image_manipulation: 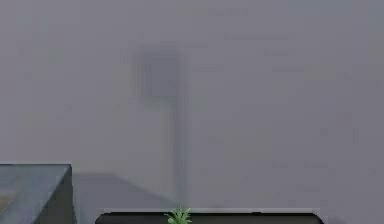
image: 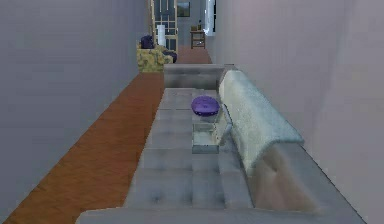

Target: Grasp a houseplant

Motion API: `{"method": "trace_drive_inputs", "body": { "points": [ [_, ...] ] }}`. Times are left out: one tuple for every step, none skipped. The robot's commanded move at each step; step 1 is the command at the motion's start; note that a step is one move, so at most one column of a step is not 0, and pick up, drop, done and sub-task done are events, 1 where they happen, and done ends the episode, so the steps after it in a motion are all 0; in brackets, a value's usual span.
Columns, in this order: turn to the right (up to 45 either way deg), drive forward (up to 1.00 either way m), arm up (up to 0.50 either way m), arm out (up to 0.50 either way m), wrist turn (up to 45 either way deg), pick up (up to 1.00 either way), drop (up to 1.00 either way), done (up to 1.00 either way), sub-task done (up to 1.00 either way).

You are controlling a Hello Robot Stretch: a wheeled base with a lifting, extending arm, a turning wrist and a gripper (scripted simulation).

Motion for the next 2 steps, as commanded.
{"method": "trace_drive_inputs", "body": {
  "points": [
    [0.0,0.00,0.44,0.00,0.0,0.00,0.00,0.00,0.00],
    [0.0,0.00,0.00,0.18,0.0,0.00,0.00,0.00,0.00]
  ]
}}
